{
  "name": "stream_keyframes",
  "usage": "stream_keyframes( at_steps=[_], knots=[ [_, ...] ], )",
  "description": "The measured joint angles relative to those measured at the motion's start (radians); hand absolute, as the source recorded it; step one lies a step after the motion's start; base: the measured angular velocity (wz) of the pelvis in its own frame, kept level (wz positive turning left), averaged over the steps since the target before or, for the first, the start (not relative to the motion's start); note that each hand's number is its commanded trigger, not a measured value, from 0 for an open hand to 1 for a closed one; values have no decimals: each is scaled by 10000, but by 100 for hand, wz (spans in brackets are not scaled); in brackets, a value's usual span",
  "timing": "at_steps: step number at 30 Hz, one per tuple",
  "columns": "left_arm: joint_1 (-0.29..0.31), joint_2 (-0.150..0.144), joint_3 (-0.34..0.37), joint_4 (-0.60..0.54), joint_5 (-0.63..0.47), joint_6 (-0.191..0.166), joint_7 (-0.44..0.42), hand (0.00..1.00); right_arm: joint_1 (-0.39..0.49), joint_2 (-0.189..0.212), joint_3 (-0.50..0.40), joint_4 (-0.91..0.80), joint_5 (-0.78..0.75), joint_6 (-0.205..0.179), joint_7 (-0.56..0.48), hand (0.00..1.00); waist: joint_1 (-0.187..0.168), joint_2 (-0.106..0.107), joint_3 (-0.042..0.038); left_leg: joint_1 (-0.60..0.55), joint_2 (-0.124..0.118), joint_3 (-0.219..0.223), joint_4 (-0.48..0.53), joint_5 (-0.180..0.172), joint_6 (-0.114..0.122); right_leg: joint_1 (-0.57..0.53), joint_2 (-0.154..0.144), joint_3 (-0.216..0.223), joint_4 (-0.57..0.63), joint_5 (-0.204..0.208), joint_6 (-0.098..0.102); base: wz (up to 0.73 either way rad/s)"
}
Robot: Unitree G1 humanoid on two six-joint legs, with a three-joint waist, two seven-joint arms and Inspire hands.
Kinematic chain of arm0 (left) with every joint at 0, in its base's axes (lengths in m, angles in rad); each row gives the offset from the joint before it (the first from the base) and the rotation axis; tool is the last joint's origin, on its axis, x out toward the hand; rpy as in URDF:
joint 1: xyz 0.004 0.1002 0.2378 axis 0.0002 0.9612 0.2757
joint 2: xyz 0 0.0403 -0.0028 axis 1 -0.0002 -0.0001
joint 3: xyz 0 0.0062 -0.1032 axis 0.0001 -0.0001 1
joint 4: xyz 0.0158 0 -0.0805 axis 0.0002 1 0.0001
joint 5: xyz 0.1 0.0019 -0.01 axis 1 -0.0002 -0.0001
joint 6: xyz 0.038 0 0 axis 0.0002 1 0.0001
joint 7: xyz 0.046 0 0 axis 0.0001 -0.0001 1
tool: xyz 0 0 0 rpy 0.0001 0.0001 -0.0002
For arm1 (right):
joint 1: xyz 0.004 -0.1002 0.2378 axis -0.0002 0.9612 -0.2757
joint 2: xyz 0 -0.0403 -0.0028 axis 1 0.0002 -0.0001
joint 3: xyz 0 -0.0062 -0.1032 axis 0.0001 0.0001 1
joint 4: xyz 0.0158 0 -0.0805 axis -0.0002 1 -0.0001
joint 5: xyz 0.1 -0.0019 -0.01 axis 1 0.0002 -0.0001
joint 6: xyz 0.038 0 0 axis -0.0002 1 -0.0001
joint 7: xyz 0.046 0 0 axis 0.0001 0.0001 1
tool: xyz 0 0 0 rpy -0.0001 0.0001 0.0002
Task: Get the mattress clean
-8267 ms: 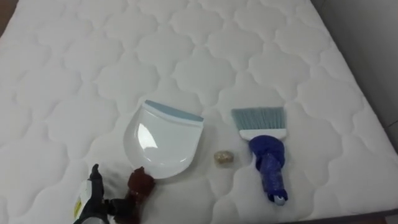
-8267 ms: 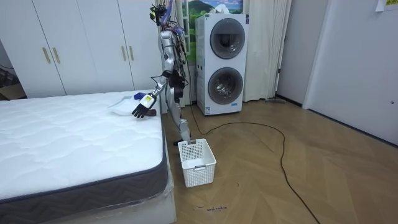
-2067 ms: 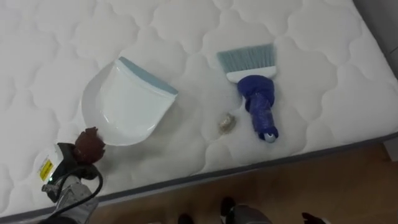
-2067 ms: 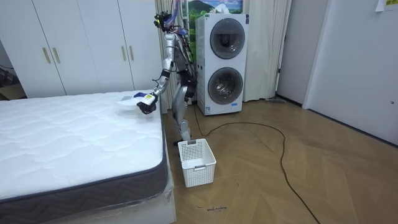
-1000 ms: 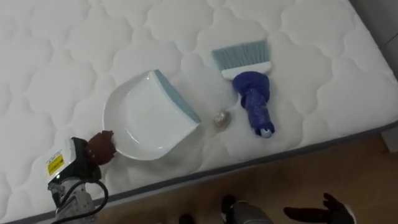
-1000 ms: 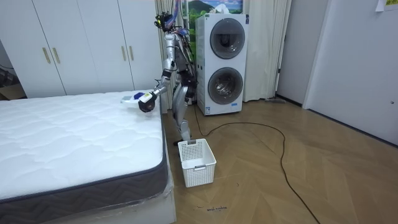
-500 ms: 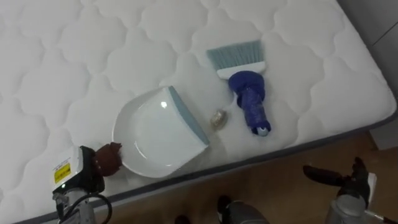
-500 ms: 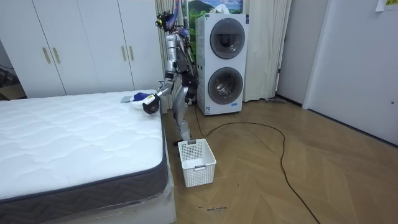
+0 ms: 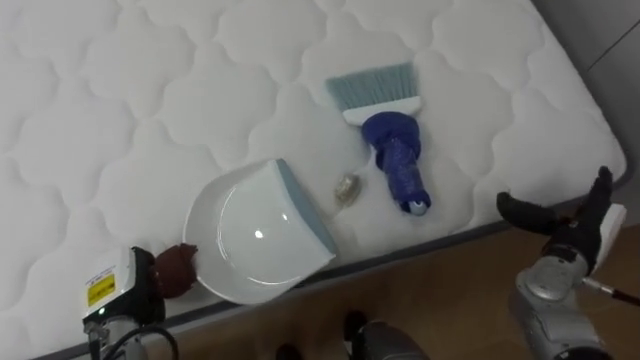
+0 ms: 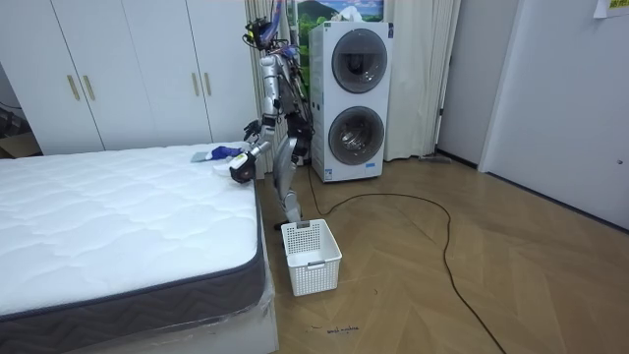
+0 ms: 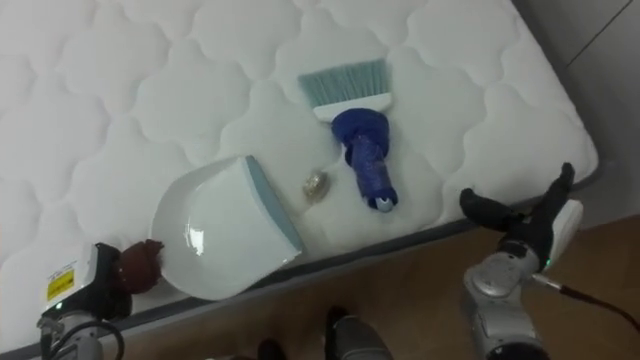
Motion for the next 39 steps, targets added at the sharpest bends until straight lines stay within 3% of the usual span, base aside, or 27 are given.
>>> stream_keyframes(
  at_steps=[6,11,19,26,31,39],
  knots=[
    [-89,0,-59,-46,-9,2,-287,100,-322,-12,182,-7,0,-110,-210,0,171,-54,35,-26,10,-4,-40,-3,3,-10,-3,-13,9,-7,4,0],
    [-191,11,-53,-53,-1,76,-666,100,-628,-70,180,-108,-576,-133,-517,0,221,-169,104,-106,-117,6,6,-22,36,-203,-176,-4,348,-168,28,6],
    [-426,35,-54,-71,124,185,-1052,100,-802,-268,490,-418,-1018,-215,-541,0,518,-195,108,-194,-149,-2,197,-32,50,-301,-276,-63,509,-262,20,3],
    [-733,103,-59,-52,448,508,-1064,100,-813,-302,1257,-381,-319,-133,-33,0,763,-161,139,-321,-37,-7,337,-107,99,-306,-261,-183,538,-268,13,2],
    [-743,284,-59,-70,581,591,-1000,100,-815,-328,1294,-371,400,-99,434,0,844,-63,215,-475,36,-36,450,-142,109,-344,-293,-369,538,-269,0,9],
    [-1059,330,-57,-70,875,686,-831,100,-1110,-335,1365,-261,609,130,1298,0,1028,-43,234,-879,-18,-224,894,-243,138,-636,-435,-511,919,-441,1,8]
  ],
)
